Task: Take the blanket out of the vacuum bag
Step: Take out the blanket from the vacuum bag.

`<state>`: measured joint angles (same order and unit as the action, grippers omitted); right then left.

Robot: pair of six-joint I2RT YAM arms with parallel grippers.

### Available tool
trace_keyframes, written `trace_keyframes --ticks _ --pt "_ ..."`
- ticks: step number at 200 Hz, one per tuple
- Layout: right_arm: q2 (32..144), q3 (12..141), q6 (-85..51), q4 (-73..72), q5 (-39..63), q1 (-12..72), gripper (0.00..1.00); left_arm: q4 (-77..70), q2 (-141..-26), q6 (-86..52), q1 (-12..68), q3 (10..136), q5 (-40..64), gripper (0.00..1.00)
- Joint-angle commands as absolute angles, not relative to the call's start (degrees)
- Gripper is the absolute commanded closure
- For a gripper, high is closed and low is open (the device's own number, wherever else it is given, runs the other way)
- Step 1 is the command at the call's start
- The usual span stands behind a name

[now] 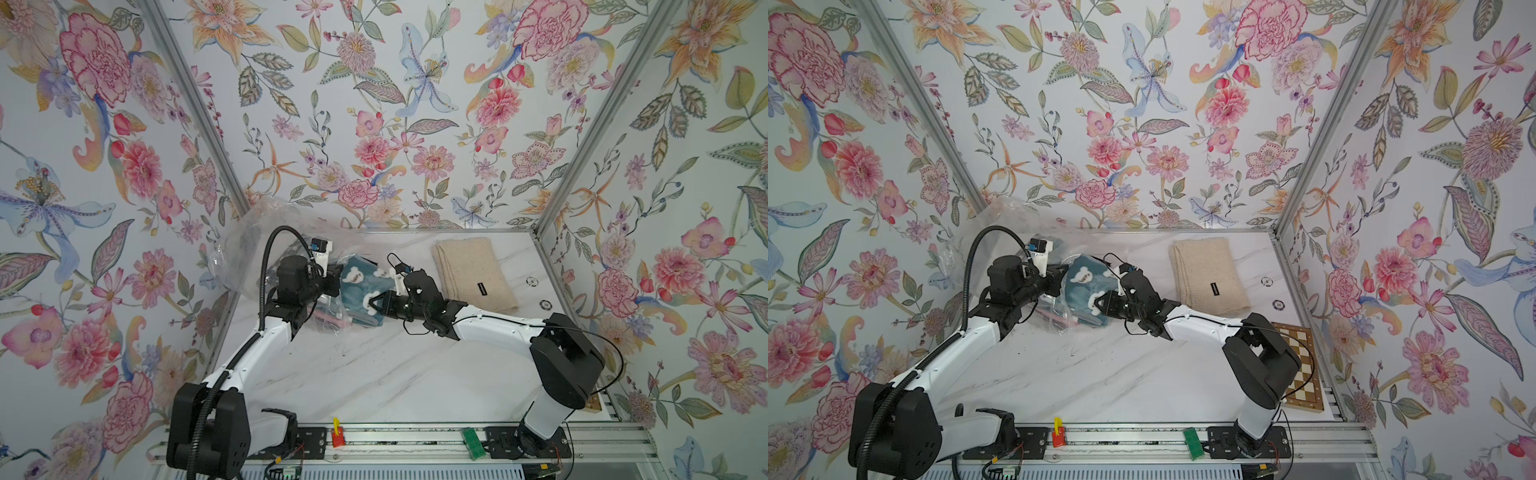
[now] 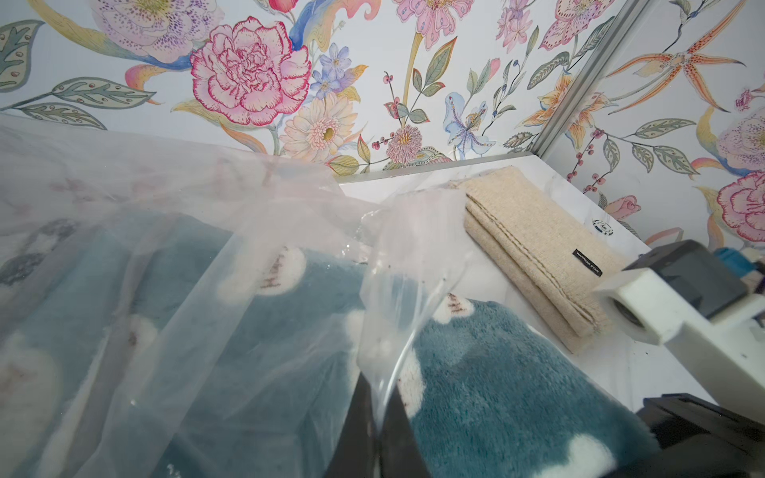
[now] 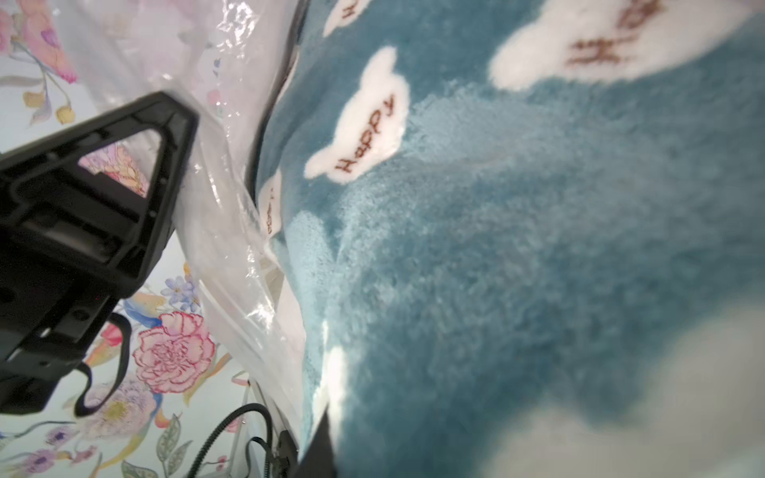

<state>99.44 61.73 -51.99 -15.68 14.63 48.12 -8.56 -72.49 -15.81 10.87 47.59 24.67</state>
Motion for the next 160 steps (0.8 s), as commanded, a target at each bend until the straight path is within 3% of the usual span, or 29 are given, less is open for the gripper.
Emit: trace_keyframes --ticks 1,16,47,102,111,117,125,132,160 --pt "100.43 60.42 -52.0 -22.3 14.87 48.08 0.56 -7.75 -72.51 -14.85 10.28 48.6 23.54 1.0" --pt "100.94 59.21 -52.67 -24.13 14.66 47.84 0.41 -7.82 -72.32 -15.02 10.34 48.6 23.89 1.0" --pt "103.18 58.82 -54.67 -26.24 15.83 47.17 0.25 -8.13 -71.96 -15.45 10.28 48.54 24.52 1.0" --pt "110.01 64.22 -56.6 -27.38 20.59 48.03 0.22 -8.34 -71.81 -15.73 10.28 48.6 25.0 1.0" --pt "111.16 65.53 -56.6 -27.4 21.47 48.3 0.3 -8.26 -71.72 -15.64 10.29 48.6 24.9 1.0" --pt "111.75 66.34 -56.67 -27.57 22.18 48.34 0.48 -8.13 -71.56 -15.58 10.29 48.6 24.81 1.0" --pt "112.05 66.62 -57.13 -28.16 22.64 48.35 0.83 -8.18 -71.3 -15.6 10.3 48.52 24.71 1.0" --pt "111.6 66.24 -57.51 -28.95 22.68 48.36 1.0 -8.22 -71.07 -15.47 10.28 48.43 24.54 1.0" --pt "106.82 62.31 -57.1 -29.59 21.23 48.32 1.0 -8.31 -70.64 -15.6 10.39 48.43 24.57 1.0"
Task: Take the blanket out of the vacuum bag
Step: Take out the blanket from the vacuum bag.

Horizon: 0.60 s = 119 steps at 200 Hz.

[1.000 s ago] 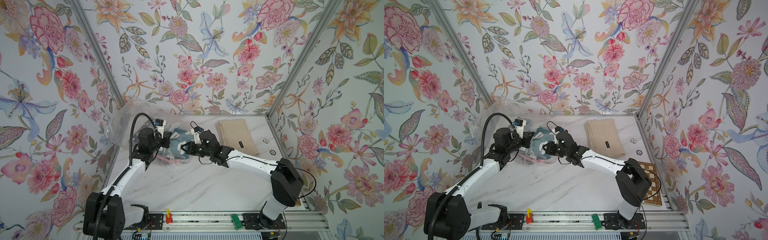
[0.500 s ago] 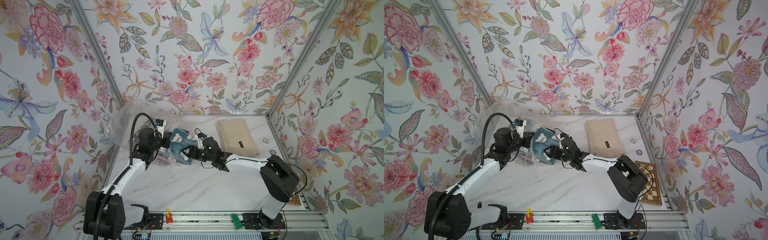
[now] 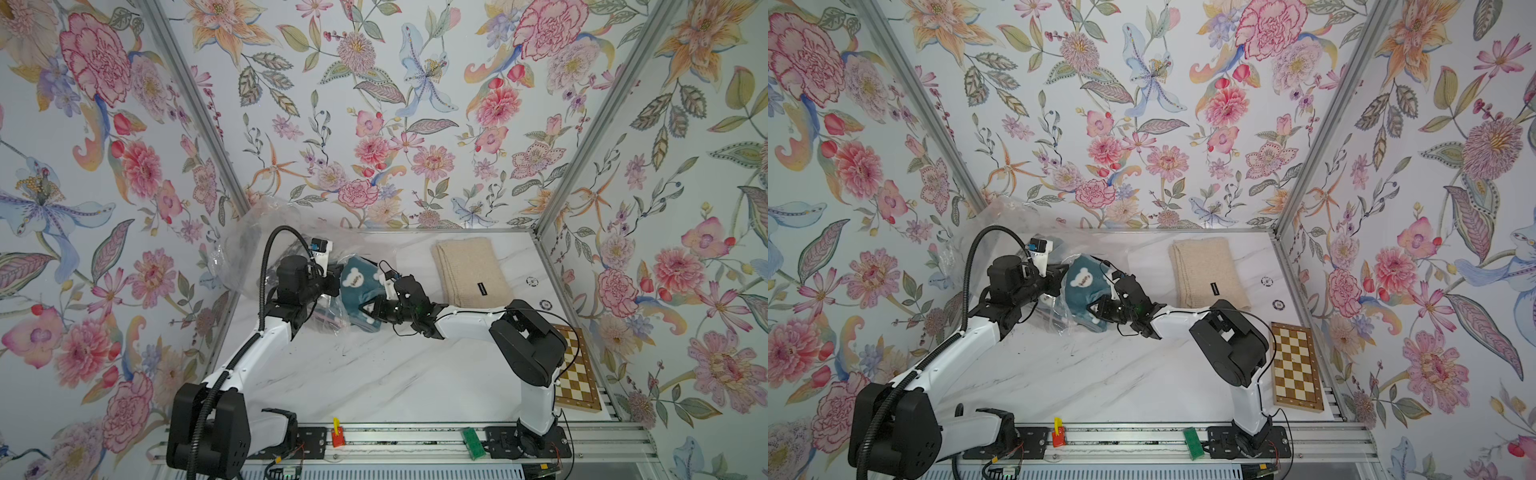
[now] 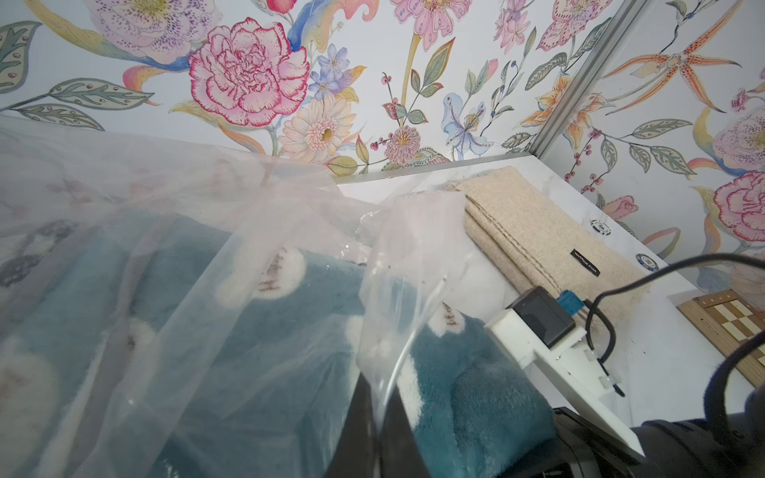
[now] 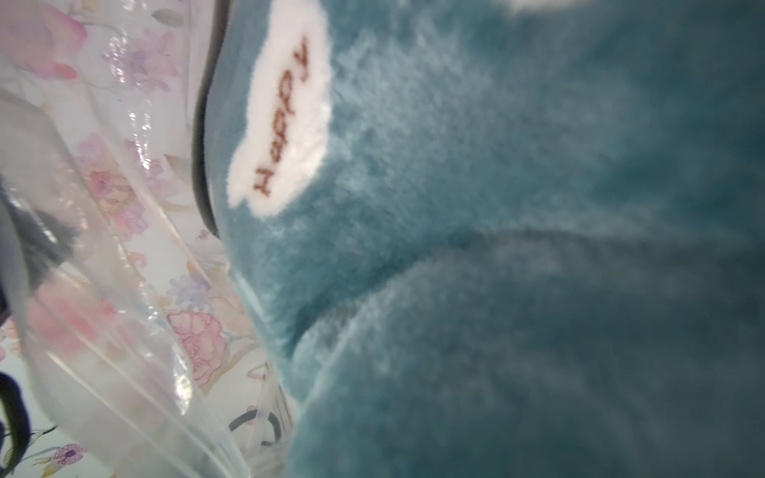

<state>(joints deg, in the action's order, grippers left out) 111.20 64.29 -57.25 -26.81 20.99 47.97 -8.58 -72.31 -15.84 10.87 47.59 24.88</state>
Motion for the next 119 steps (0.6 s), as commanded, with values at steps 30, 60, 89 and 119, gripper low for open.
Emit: trace_keyframes --ticks 30,60,89,119 --pt "99.3 56.65 -57.8 -30.01 19.66 48.34 1.0 -8.52 -70.75 -15.99 10.27 48.34 24.78 1.0" --pt "91.47 54.0 -58.03 -26.26 18.97 48.7 1.0 -8.53 -70.58 -15.85 10.29 48.34 24.61 1.0" --pt "82.58 54.07 -56.55 -16.38 14.29 49.32 1.0 -8.31 -70.36 -15.56 10.33 48.32 24.02 1.0" --pt "74.39 55.46 -55.05 -6.02 8.59 49.52 1.0 -8.17 -70.05 -15.42 10.28 48.3 23.77 1.0"
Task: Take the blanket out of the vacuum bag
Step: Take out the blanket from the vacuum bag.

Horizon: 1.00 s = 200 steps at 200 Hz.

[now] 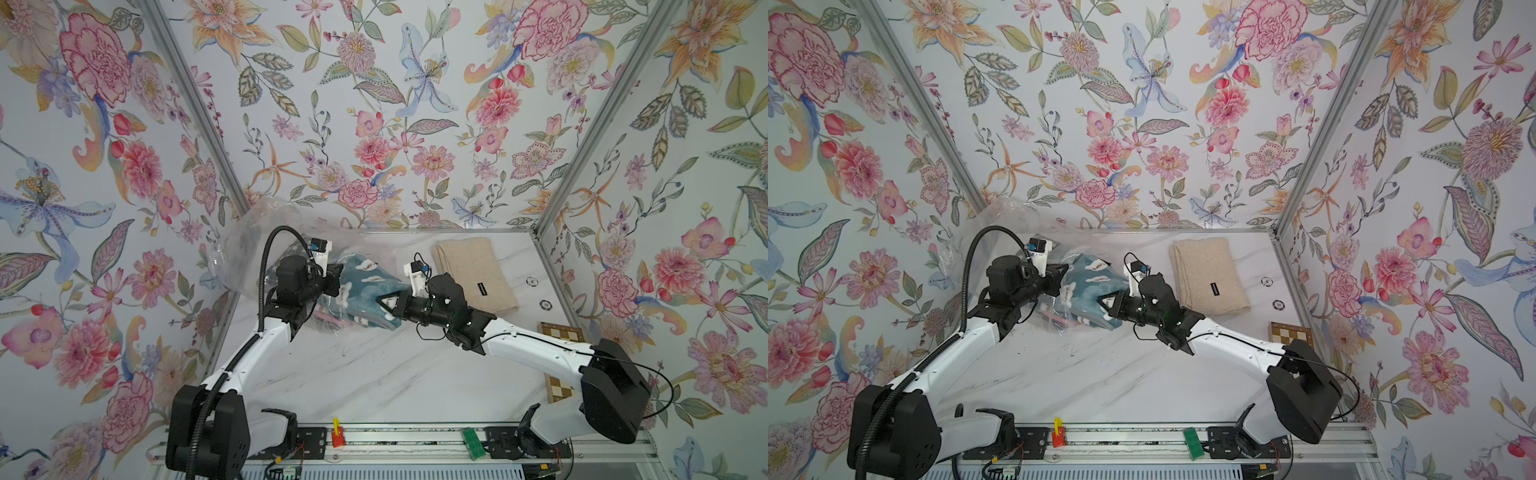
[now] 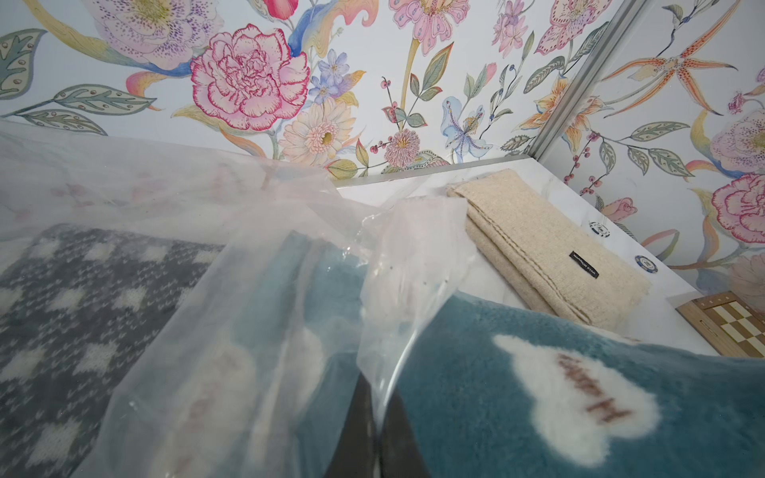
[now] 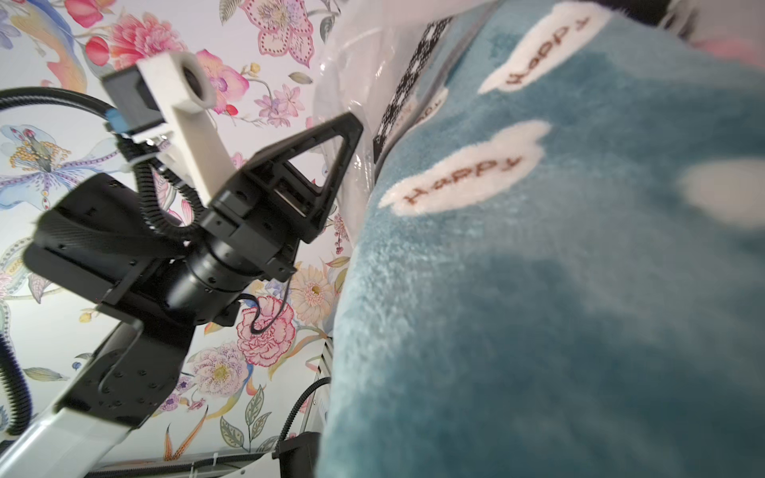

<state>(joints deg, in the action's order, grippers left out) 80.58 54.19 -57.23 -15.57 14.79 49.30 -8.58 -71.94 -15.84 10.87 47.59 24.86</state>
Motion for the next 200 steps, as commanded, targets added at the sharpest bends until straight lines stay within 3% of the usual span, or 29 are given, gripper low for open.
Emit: trace_keyframes --ticks 1,97,200 --pt "74.15 55.55 -54.99 -5.65 8.38 49.5 1.0 -8.17 -70.05 -15.4 10.28 48.27 23.79 1.0" --pt "61.16 63.65 -56.12 14.8 4.14 42.02 1.0 -7.91 -70.75 -15.16 10.34 48.43 23.49 1.0" --pt "69.09 87.43 -50.03 27.14 14.53 18.82 1.0 -8.09 -71.01 -15.38 10.31 48.42 23.91 1.0"
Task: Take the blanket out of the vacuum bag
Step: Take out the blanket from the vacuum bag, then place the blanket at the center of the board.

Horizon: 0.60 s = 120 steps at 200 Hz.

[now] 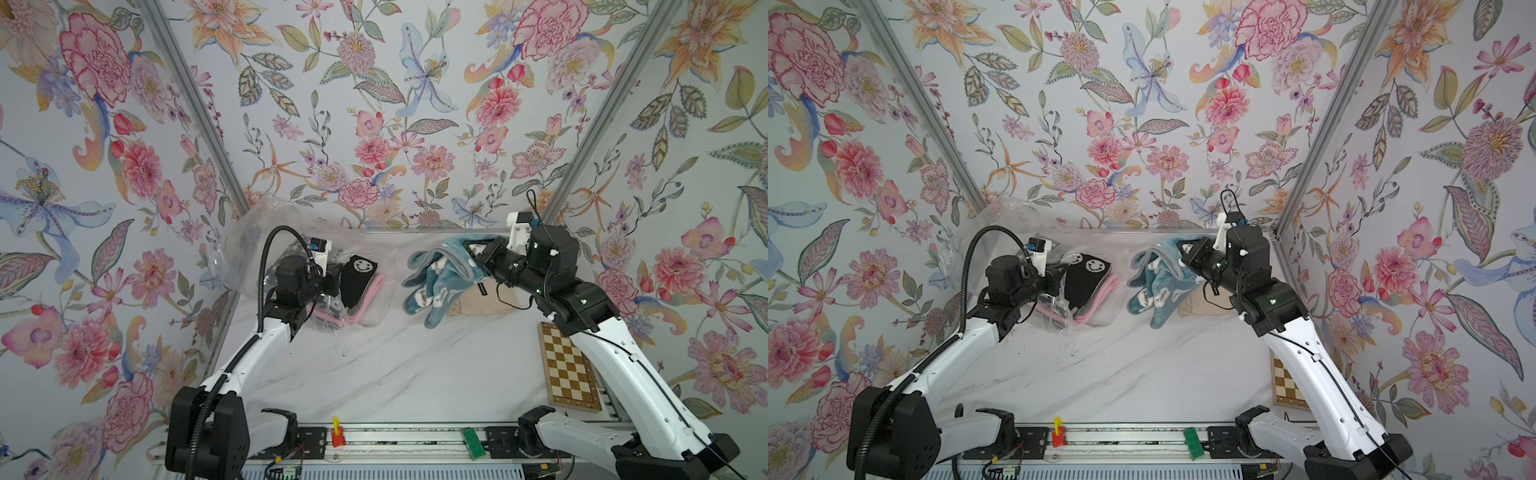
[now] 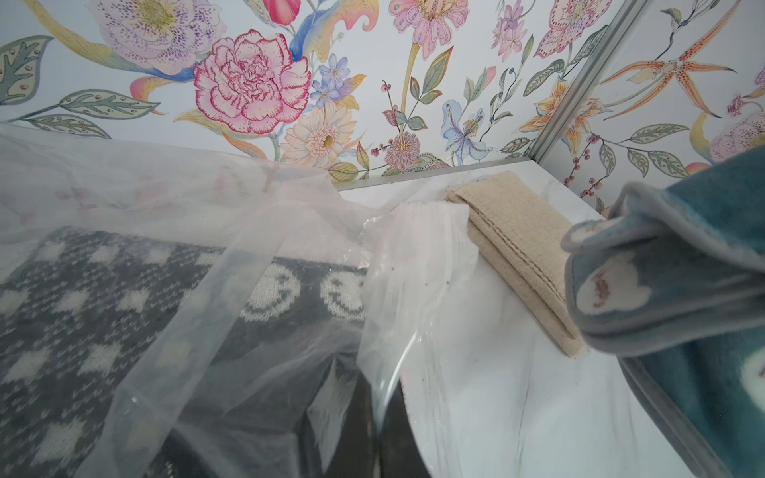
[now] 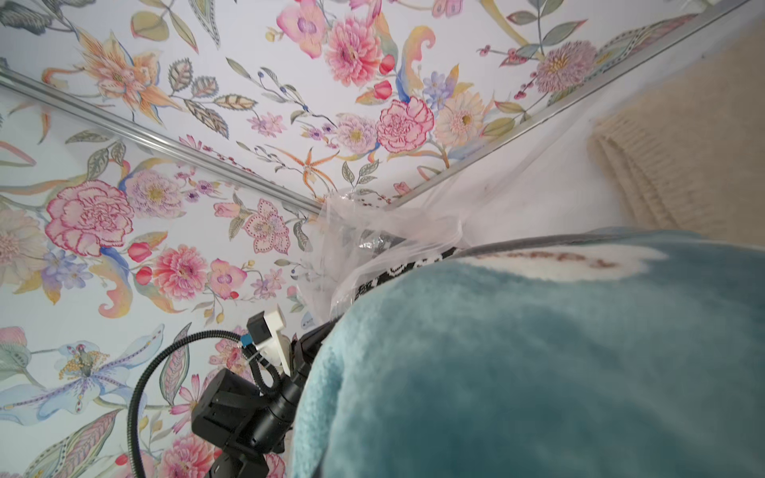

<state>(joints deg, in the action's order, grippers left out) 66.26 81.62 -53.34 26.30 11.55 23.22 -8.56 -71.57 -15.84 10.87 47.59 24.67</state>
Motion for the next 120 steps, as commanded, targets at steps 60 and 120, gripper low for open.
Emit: trace_keyframes --ticks 60,120 --pt "84.24 103.18 -45.38 27.03 8.27 15.28 1.0 -7.73 -71.1 -15.21 10.27 48.6 24.0 1.0" --pt "99.74 115.18 -47.72 22.96 8.27 11.81 1.0 -7.97 -69.9 -16.23 10.28 48.43 25.31 1.0"
